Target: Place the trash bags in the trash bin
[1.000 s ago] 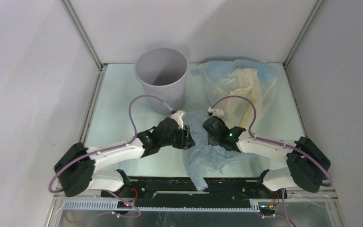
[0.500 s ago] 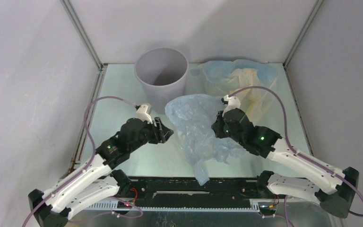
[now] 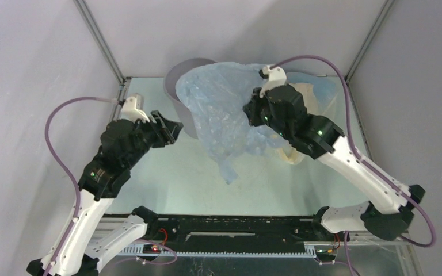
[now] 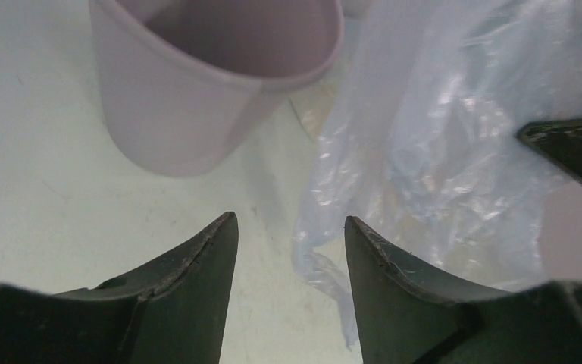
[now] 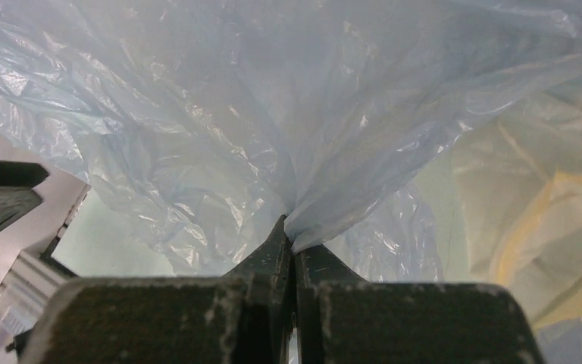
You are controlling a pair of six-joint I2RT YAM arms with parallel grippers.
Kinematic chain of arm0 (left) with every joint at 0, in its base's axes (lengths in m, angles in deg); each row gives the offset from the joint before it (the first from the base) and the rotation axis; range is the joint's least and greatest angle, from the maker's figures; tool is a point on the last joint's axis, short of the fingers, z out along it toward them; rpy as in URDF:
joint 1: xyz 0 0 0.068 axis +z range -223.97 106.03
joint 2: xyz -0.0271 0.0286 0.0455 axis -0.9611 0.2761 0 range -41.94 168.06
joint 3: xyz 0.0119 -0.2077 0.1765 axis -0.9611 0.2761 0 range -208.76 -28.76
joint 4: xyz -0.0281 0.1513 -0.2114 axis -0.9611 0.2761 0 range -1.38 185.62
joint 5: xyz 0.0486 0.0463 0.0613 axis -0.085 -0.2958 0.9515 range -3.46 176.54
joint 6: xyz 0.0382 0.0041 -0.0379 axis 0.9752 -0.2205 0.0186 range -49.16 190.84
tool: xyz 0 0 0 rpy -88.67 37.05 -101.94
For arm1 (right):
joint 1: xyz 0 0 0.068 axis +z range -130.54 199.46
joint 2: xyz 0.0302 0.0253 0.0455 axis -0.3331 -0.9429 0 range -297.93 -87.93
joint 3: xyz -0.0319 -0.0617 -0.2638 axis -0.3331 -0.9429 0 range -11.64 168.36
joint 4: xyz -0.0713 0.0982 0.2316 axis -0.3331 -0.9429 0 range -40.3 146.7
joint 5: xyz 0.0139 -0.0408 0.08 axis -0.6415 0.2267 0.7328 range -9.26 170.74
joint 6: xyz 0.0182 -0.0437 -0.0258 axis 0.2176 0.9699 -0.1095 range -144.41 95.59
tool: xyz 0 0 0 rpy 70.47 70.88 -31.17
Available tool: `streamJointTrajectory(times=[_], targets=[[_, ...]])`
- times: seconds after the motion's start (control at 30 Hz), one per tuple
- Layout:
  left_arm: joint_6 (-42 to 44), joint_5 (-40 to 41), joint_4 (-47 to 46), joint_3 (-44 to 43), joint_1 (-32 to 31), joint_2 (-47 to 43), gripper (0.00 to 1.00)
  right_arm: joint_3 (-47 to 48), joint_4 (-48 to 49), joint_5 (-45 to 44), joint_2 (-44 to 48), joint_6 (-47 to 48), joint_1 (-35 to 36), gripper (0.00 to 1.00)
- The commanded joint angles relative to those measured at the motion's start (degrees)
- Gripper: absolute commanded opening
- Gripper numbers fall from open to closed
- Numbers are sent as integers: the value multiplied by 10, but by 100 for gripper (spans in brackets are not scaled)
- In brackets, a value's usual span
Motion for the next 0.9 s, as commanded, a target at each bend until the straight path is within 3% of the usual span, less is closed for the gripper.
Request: streamJointTrajectory(times=[0.0,0.27,0.5,0.63,0.87], targets=[[34,-31,7,-76,29,47,61,92,-6,14,-76,50,-14,0],[41,-81,-14,-193,76,151,61,220,27,62,-205,87,-37,0],[21,-133,-2,-279,141,266,60,347,-11,89,-316,113,-46,1],[15,-143,-1,-324,155,326,61,371,-9,119,-345,123,-52,12],[-19,-178,-8,-422,158,457,57,403,-8,206,-364,137,-70,44]])
